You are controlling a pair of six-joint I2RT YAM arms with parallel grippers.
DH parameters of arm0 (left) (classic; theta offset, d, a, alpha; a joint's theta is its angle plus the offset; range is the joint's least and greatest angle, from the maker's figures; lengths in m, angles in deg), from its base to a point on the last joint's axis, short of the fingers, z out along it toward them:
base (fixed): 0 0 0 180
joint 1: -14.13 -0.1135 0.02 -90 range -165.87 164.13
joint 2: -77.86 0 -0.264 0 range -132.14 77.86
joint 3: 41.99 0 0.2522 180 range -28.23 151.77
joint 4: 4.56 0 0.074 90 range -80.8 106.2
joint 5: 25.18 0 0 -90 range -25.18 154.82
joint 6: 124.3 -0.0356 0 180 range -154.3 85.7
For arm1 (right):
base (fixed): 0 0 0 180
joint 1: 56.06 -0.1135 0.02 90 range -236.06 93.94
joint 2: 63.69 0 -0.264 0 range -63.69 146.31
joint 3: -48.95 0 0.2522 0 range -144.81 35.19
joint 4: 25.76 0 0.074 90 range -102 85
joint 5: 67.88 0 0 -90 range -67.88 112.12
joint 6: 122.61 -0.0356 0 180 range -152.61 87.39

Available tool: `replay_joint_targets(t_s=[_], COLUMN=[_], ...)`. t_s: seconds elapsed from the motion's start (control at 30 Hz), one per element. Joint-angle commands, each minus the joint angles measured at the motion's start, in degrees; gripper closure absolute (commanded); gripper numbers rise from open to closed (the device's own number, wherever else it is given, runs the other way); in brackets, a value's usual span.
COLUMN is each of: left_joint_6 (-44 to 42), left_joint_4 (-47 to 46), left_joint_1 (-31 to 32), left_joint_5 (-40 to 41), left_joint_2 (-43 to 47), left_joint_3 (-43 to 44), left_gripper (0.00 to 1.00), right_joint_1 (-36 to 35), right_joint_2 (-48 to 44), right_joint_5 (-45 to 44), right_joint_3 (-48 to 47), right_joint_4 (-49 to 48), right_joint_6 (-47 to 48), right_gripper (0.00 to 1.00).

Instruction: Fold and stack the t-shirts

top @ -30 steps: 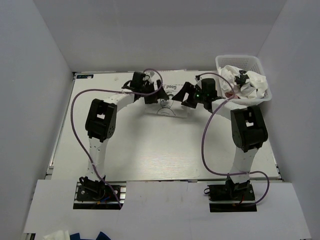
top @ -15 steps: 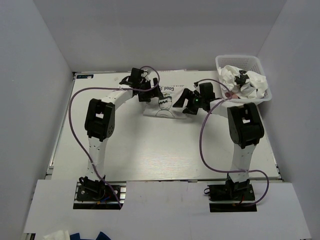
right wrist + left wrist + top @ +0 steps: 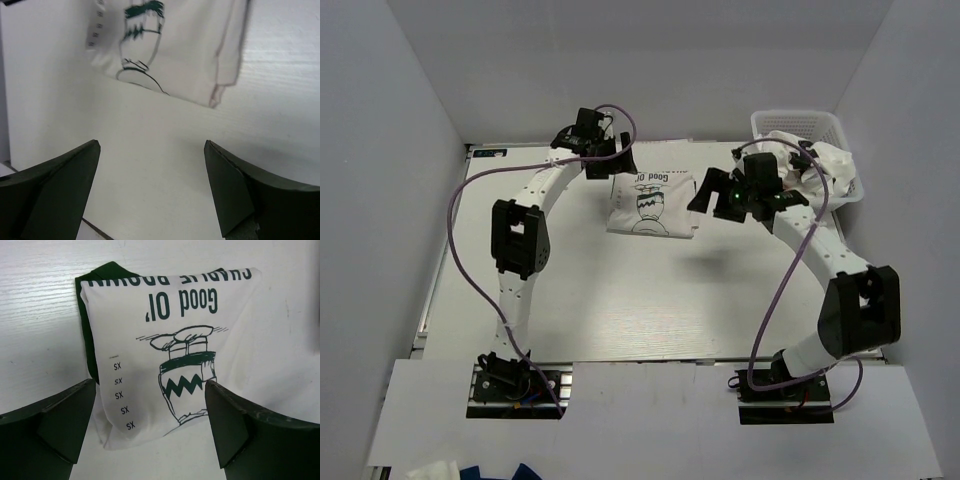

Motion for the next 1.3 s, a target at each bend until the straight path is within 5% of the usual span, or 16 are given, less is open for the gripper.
replay_joint_targets(t_s=[0.0, 0.33, 0.47, 0.57, 0.63, 0.67, 0.9, 1.27], left_joint_6=[-2.7, -7.4, -8.0, -8.0, -8.0, -8.0, -12.1, -21.6], left_joint_4=[7.8, 9.1, 11.1, 10.6, 11.4, 11.4, 11.5, 5.8], left_joint_1=[0.0, 0.5, 1.1, 0.4, -0.2, -0.2, -6.5, -21.3], left_joint_5=[1.2, 8.6, 8.6, 9.2, 10.1, 12.9, 28.4, 35.1], left_joint_2=[-3.2, -8.2, -11.2, -12.6, -13.7, -13.7, -10.2, -11.1], left_joint_3=[4.8, 1.8, 5.2, 5.2, 5.8, 5.9, 5.2, 8.4], left_gripper=[0.0, 0.02, 0.4, 0.55, 0.92, 1.0, 1.0, 1.0], right_joint_1=[0.2, 0.6, 0.5, 0.6, 0.4, 0.6, 0.6, 0.6], right_joint_2=[-2.6, -15.5, -19.0, -21.4, -22.5, -22.5, -22.7, -20.2], right_joint_5=[-5.9, -14.6, -17.7, -19.1, -20.7, -21.1, -24.1, -25.2], right_joint_3=[2.9, 9.5, 11.1, 12.9, 12.5, 12.3, 11.1, 7.2], right_joint_4=[9.3, 12.9, 14.5, 15.0, 15.7, 16.2, 17.7, 17.2], right_joint_6=[0.3, -4.7, -6.7, -7.6, -8.0, -8.0, -7.8, -7.1], right_gripper=[0.1, 0.1, 0.1, 0.1, 0.1, 0.1, 0.1, 0.1])
